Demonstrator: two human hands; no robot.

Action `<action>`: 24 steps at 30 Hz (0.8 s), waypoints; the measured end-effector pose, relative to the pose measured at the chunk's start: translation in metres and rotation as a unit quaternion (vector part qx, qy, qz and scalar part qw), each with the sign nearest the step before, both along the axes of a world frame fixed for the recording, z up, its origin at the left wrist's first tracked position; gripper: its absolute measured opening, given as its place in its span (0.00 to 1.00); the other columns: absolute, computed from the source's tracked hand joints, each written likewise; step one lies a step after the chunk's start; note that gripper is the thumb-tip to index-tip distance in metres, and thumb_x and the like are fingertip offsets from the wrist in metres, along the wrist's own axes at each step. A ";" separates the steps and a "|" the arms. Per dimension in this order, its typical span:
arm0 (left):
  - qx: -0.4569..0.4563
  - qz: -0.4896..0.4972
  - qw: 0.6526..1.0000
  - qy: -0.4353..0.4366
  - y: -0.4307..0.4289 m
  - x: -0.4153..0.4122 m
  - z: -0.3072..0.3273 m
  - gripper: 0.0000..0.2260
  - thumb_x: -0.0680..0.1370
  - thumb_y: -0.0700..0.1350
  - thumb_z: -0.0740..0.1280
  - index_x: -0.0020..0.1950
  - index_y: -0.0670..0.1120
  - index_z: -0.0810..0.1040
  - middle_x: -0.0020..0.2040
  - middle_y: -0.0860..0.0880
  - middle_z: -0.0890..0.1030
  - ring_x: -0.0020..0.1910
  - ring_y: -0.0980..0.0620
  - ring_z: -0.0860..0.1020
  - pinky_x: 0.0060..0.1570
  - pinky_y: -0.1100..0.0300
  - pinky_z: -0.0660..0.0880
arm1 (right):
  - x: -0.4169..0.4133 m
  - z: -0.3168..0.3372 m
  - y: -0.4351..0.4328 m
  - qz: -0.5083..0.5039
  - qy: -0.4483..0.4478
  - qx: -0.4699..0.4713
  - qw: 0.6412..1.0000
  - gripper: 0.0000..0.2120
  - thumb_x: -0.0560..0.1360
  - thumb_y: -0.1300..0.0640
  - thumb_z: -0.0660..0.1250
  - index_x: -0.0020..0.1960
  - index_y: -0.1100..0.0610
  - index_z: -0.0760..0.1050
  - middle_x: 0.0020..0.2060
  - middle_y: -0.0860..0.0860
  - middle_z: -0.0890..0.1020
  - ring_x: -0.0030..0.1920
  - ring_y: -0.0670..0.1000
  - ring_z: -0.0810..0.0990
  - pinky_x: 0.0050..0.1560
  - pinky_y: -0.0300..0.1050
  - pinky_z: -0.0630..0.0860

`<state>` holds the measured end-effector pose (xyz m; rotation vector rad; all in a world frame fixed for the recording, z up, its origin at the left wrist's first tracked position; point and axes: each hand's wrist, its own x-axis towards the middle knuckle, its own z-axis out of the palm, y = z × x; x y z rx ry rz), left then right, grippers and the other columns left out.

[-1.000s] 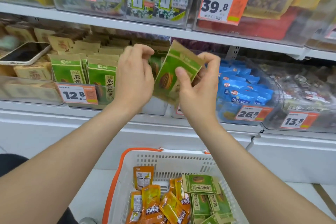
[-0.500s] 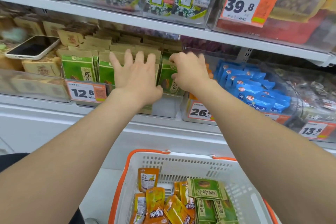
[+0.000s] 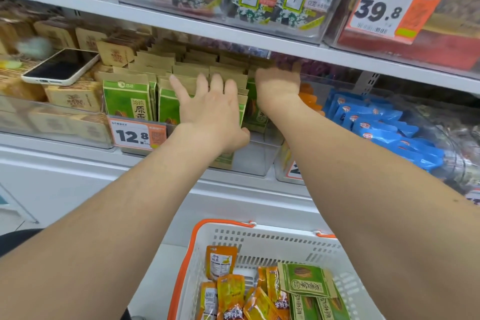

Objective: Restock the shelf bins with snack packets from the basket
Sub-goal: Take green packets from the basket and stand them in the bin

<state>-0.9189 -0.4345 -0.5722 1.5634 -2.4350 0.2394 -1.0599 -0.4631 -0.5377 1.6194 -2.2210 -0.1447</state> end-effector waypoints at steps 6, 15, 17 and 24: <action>-0.004 0.001 1.000 0.003 0.001 0.002 0.000 0.41 0.75 0.66 0.65 0.80 0.46 0.57 0.82 0.43 0.58 0.82 0.38 0.52 0.73 0.21 0.44 | 0.000 -0.019 -0.009 0.000 0.111 -0.127 0.986 0.24 0.74 0.61 0.69 0.69 0.58 0.71 0.63 0.63 0.77 0.64 0.67 0.75 0.66 0.62 0.69; -0.009 -0.010 1.000 0.010 0.003 0.005 -0.002 0.38 0.76 0.65 0.64 0.79 0.47 0.58 0.80 0.44 0.61 0.82 0.39 0.52 0.73 0.21 0.45 | 0.000 -0.028 0.019 0.052 0.207 0.192 0.958 0.27 0.80 0.48 0.66 0.78 0.47 0.68 0.76 0.58 0.64 0.77 0.63 0.62 0.75 0.66 0.56; -0.005 -0.010 1.000 0.009 0.003 0.005 -0.001 0.38 0.77 0.65 0.64 0.79 0.47 0.57 0.81 0.44 0.60 0.82 0.39 0.51 0.73 0.21 0.44 | -0.001 -0.031 0.018 0.033 0.227 0.224 0.947 0.30 0.81 0.45 0.63 0.82 0.44 0.60 0.80 0.58 0.58 0.79 0.64 0.57 0.76 0.69 0.53; -0.028 -0.027 0.999 0.036 0.010 0.008 -0.007 0.41 0.79 0.63 0.66 0.82 0.43 0.52 0.83 0.42 0.53 0.83 0.36 0.47 0.75 0.24 0.46 | 0.004 -0.023 0.021 0.043 0.176 0.222 0.958 0.29 0.80 0.48 0.64 0.79 0.50 0.65 0.77 0.58 0.66 0.77 0.64 0.63 0.77 0.70 0.53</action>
